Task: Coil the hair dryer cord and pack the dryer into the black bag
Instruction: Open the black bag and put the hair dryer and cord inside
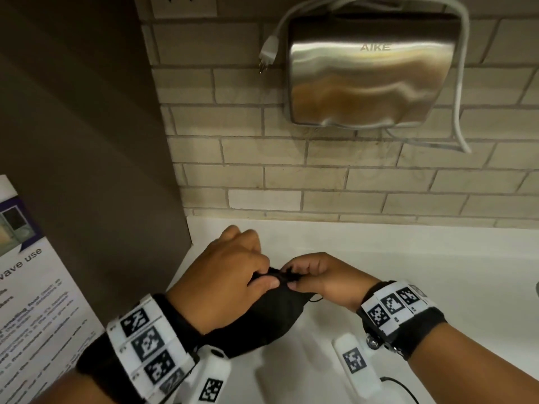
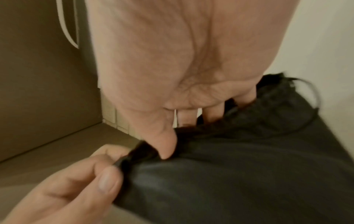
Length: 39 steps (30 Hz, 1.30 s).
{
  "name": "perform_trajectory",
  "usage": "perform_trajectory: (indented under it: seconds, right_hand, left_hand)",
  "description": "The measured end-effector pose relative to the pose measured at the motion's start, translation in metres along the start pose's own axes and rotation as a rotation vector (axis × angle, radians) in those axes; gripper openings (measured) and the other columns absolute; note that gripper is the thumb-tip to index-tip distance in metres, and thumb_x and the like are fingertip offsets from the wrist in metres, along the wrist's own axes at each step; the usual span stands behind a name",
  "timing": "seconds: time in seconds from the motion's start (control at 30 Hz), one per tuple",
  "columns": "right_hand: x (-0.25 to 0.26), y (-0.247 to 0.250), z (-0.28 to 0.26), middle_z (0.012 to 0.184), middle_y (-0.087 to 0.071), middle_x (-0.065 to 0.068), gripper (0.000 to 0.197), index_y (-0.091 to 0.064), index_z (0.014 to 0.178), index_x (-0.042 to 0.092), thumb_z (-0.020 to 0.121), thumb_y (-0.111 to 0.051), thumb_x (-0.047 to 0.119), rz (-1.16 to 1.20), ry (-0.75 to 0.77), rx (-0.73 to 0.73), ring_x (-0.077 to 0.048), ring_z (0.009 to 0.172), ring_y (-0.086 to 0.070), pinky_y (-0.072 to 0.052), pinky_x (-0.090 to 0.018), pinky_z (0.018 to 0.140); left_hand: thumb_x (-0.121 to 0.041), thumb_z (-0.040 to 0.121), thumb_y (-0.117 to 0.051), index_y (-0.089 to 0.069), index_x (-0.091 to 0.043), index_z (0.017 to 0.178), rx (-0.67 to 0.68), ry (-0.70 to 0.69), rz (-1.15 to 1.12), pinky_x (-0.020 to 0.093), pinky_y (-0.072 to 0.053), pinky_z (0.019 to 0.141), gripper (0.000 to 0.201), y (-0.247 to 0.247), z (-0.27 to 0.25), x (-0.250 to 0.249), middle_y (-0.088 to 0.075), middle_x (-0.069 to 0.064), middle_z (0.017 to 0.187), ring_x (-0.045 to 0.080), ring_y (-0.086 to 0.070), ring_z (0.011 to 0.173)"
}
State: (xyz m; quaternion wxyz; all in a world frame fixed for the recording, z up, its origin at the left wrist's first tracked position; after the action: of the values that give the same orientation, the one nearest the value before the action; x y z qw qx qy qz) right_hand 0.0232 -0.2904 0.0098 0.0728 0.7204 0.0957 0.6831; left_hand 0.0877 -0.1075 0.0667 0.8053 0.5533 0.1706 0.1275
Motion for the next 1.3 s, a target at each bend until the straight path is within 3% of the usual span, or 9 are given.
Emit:
perform_trajectory:
  seconds: [0.13, 0.27, 0.37, 0.47, 0.67, 0.8, 0.9, 1.07, 1.3]
  right_hand:
    - [0.027, -0.005, -0.003, 0.087, -0.072, 0.004, 0.012, -0.073, 0.096, 0.008, 0.089, -0.064, 0.012, 0.044, 0.087, 0.130, -0.008, 0.088, -0.064, -0.047, -0.021, 0.088]
    - [0.060, 0.008, -0.002, 0.083, -0.070, 0.001, 0.020, -0.073, 0.086, 0.015, 0.099, -0.058, 0.014, -0.021, 0.169, 0.071, -0.012, 0.082, -0.063, -0.050, -0.025, 0.084]
    - [0.087, 0.021, -0.004, 0.072, -0.061, 0.003, 0.027, -0.065, 0.076, 0.015, 0.099, -0.052, 0.013, 0.001, 0.238, 0.057, -0.011, 0.071, -0.056, -0.045, -0.021, 0.075]
    - [0.104, 0.032, -0.012, 0.068, -0.056, -0.003, 0.025, -0.060, 0.071, 0.009, 0.094, -0.050, 0.015, -0.002, 0.278, 0.046, -0.015, 0.069, -0.052, -0.042, -0.023, 0.072]
    - [0.105, 0.053, -0.023, 0.081, -0.054, -0.014, 0.030, -0.062, 0.082, -0.006, 0.094, -0.048, 0.018, -0.051, 0.249, -0.081, -0.023, 0.081, -0.051, -0.042, -0.028, 0.079]
    - [0.104, 0.045, -0.033, 0.076, -0.057, -0.009, 0.032, -0.062, 0.078, 0.001, 0.103, -0.045, 0.012, -0.162, 0.166, -0.066, -0.016, 0.075, -0.056, -0.048, -0.015, 0.071]
    - [0.110, 0.053, -0.038, 0.063, -0.056, 0.008, 0.034, -0.058, 0.071, 0.004, 0.102, -0.047, 0.011, -0.323, 0.167, -0.169, -0.002, 0.059, -0.053, -0.043, -0.008, 0.061]
    - [0.107, 0.062, -0.042, 0.060, -0.047, 0.012, 0.031, -0.054, 0.070, 0.010, 0.097, -0.059, 0.024, -0.541, 0.189, -0.271, 0.000, 0.052, -0.044, -0.038, -0.011, 0.053]
    - [0.084, 0.036, -0.030, 0.079, -0.056, -0.005, 0.023, -0.048, 0.083, 0.003, 0.087, -0.058, -0.018, -0.076, 0.239, -0.102, -0.018, 0.065, -0.061, -0.057, -0.024, 0.062]
  left_hand:
    - [-0.047, 0.083, -0.064, -0.059, -0.037, 0.062, 0.047, -0.043, -0.536, 0.034, -0.046, 0.096, 0.024, -0.001, 0.020, 0.011, -0.070, -0.009, 0.101, 0.010, -0.056, 0.110]
    - [-0.044, 0.082, -0.068, -0.060, -0.010, 0.064, 0.152, 0.007, -0.894, 0.035, -0.041, 0.064, 0.039, 0.002, 0.025, 0.021, -0.053, 0.011, 0.065, 0.019, -0.051, 0.063]
    - [-0.053, 0.076, -0.072, -0.060, 0.003, 0.072, 0.204, 0.025, -0.836, 0.036, -0.043, 0.063, 0.058, 0.010, 0.026, 0.027, -0.052, 0.007, 0.068, 0.021, -0.052, 0.063]
    - [-0.064, 0.069, -0.070, -0.064, -0.031, 0.061, 0.182, 0.005, -0.624, 0.040, -0.052, 0.071, 0.035, 0.022, 0.028, 0.031, -0.054, -0.012, 0.071, 0.013, -0.059, 0.069]
    - [-0.092, 0.058, -0.046, -0.068, -0.025, 0.070, 0.324, 0.102, -0.323, 0.033, -0.054, 0.078, 0.071, 0.010, 0.011, 0.060, -0.056, -0.001, 0.087, 0.010, -0.060, 0.078]
    - [-0.064, 0.079, -0.061, -0.064, -0.046, 0.070, 0.376, 0.070, -0.417, 0.027, -0.052, 0.081, 0.020, 0.000, -0.006, 0.058, -0.058, -0.004, 0.090, 0.008, -0.061, 0.084]
    - [-0.037, 0.090, -0.066, -0.068, -0.028, 0.086, 0.422, 0.115, -0.535, 0.042, -0.054, 0.079, 0.010, -0.002, -0.014, 0.057, -0.069, 0.005, 0.088, 0.021, -0.066, 0.085]
    - [-0.029, 0.091, -0.065, -0.050, -0.029, 0.076, 0.119, 0.079, -0.481, 0.034, -0.044, 0.061, 0.021, 0.031, -0.018, 0.064, -0.051, -0.008, 0.066, 0.008, -0.049, 0.062]
    - [-0.002, 0.094, -0.058, -0.046, -0.025, 0.085, -0.196, 0.227, -0.635, 0.016, -0.043, 0.059, 0.027, 0.067, -0.044, 0.081, -0.052, -0.010, 0.071, 0.001, -0.048, 0.062]
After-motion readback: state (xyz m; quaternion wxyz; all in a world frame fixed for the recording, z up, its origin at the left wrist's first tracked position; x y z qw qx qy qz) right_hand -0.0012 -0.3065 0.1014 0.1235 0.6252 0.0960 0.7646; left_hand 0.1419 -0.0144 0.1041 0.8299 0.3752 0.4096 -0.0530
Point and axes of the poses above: each hand's wrist, its own z-axis towards the middle knuckle, its own y-axis out of the back of the hand, x = y × z, the point moved 3 cm from there along z, towards the middle knuckle
